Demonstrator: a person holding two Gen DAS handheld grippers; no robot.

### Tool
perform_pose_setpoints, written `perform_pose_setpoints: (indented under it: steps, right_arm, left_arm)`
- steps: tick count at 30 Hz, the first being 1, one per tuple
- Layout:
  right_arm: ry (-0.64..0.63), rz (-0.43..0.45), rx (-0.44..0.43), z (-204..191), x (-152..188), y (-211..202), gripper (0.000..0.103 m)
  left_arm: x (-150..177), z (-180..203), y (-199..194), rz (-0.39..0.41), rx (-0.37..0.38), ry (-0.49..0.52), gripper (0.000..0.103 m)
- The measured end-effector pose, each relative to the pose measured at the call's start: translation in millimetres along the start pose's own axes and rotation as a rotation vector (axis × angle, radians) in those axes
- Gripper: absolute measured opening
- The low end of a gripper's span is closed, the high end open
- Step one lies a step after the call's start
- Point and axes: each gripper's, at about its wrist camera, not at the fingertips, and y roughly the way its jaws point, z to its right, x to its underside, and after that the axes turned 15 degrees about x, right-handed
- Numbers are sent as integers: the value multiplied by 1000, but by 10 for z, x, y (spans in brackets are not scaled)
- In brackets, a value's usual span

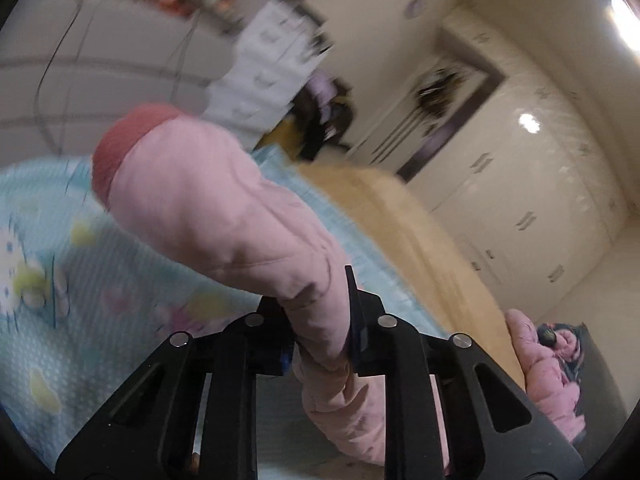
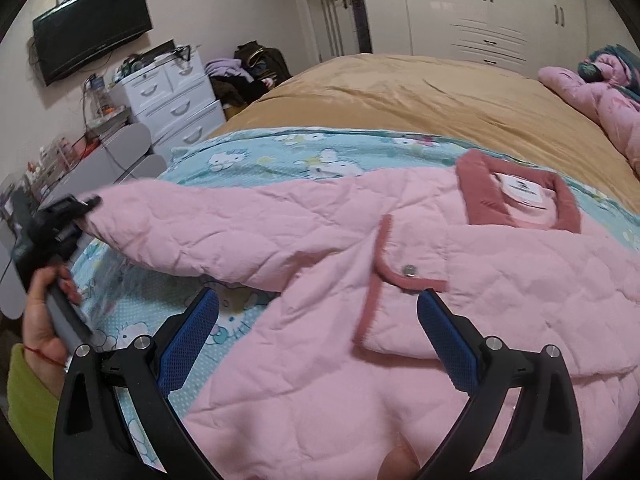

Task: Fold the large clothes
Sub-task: 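Lift the sleeve with the left tool and fold it across the jacket front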

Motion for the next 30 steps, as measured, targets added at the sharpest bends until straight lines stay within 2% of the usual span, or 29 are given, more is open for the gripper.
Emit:
perform_pose_setpoints:
  steps: [4, 14, 23, 30]
  right_arm:
    - [37, 16, 34, 276, 26, -119, 99]
    - [181, 59, 68, 981, 169, -476, 99]
    - [275, 80, 101, 1495, 352, -775, 99]
    - [351, 79, 115, 1861, 525, -880, 99]
  left_arm:
    - [-58, 503, -133, 27, 78, 85, 11]
    - [-99, 1570, -144, -3, 218, 236, 10]
    - [263, 2295, -156, -61, 301, 353, 10]
    - [583, 2686, -119, -118, 358, 435, 10]
